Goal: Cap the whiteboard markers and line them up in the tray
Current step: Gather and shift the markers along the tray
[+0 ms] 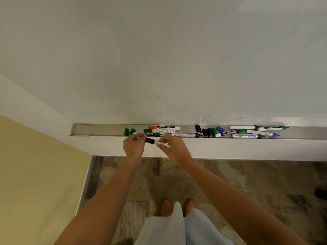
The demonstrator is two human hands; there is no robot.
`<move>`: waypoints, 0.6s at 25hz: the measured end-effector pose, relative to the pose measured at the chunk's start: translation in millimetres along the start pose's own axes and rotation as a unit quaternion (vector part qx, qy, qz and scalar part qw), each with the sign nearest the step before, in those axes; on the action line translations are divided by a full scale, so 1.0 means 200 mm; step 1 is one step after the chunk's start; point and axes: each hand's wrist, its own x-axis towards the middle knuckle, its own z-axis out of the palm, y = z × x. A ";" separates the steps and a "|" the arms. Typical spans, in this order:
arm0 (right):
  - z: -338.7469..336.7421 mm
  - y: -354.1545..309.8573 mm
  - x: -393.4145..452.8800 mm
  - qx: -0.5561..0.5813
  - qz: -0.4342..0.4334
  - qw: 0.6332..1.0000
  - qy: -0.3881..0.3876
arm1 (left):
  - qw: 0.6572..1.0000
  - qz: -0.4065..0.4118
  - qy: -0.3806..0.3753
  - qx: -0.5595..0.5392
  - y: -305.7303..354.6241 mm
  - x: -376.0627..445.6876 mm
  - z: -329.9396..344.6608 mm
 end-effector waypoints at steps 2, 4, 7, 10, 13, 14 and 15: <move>-0.05 0.05 -0.01 -0.055 -0.064 0.996 0.037 | 0.988 0.120 -0.023 0.092 0.01 0.02 -0.01; -0.11 0.12 -0.01 -0.141 -0.109 0.979 0.099 | 0.947 0.248 -0.055 0.199 0.02 0.04 -0.04; -0.23 0.23 0.00 -0.226 -0.105 0.954 0.165 | 0.857 0.360 -0.102 0.354 0.04 0.11 -0.07; -0.33 0.31 0.03 -0.238 -0.083 0.947 0.198 | 0.829 0.364 -0.105 0.412 0.05 0.14 -0.08; -0.38 0.37 0.05 -0.258 -0.085 0.945 0.182 | 0.837 0.342 -0.104 0.414 0.05 0.16 -0.07; -0.39 0.38 0.05 -0.263 -0.089 0.944 0.180 | 0.840 0.337 -0.107 0.412 0.06 0.16 -0.07; -0.41 0.39 0.06 -0.261 -0.090 0.943 0.184 | 0.841 0.334 -0.111 0.411 0.07 0.17 -0.06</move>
